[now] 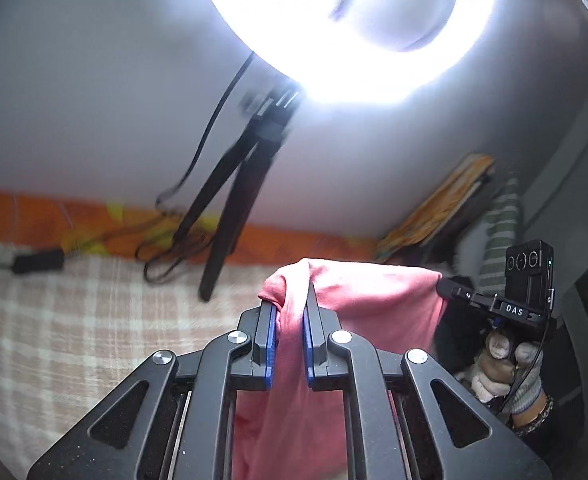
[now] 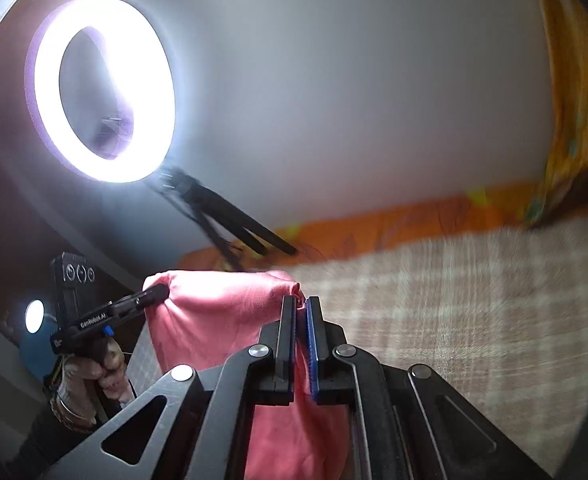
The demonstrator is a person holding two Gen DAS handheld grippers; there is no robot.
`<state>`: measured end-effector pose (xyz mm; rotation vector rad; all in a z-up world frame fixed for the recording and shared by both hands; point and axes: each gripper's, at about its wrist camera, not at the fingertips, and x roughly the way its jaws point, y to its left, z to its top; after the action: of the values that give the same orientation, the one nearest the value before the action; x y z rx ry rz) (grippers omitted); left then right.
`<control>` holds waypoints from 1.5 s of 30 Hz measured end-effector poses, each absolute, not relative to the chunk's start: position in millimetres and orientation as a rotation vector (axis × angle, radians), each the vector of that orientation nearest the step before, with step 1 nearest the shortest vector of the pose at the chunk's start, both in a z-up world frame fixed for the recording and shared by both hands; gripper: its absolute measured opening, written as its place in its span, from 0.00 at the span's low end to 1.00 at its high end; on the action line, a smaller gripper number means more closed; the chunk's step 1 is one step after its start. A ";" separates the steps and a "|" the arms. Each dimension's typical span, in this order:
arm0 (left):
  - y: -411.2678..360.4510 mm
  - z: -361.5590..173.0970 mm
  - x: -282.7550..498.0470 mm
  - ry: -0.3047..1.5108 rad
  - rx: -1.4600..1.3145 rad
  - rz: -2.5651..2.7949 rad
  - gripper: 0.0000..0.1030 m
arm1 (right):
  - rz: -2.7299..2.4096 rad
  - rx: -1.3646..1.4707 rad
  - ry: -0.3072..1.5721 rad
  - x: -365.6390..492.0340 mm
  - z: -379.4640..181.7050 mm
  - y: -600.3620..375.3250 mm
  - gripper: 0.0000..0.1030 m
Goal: Fold small clothes
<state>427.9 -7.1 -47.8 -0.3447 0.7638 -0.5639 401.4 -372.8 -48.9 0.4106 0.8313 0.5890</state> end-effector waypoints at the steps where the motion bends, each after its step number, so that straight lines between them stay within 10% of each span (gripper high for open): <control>1: -5.6 -34.9 419.2 0.733 -0.338 -0.568 0.09 | 0.594 0.391 0.802 391.4 -33.8 -372.8 0.02; 8: -1.4 -2.9 329.2 0.586 -0.169 -0.584 0.09 | 0.645 0.201 0.670 303.7 18.2 -356.8 0.02; 28: -21.7 -122.0 132.7 0.830 0.221 -0.711 0.12 | 0.640 -0.130 0.935 107.1 -101.0 -355.6 0.06; 30: -14.3 -118.3 123.6 0.826 0.223 -0.708 0.18 | 0.619 -0.118 0.933 98.0 -94.4 -360.2 0.23; 45: -50.2 -140.2 133.2 0.739 0.312 -0.632 0.21 | 0.717 -0.444 0.801 90.4 -104.2 -241.0 0.28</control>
<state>133.2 -50.2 -140.2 0.3116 0.7391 -0.6325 90.4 -241.0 -104.2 -0.4444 0.8006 0.7169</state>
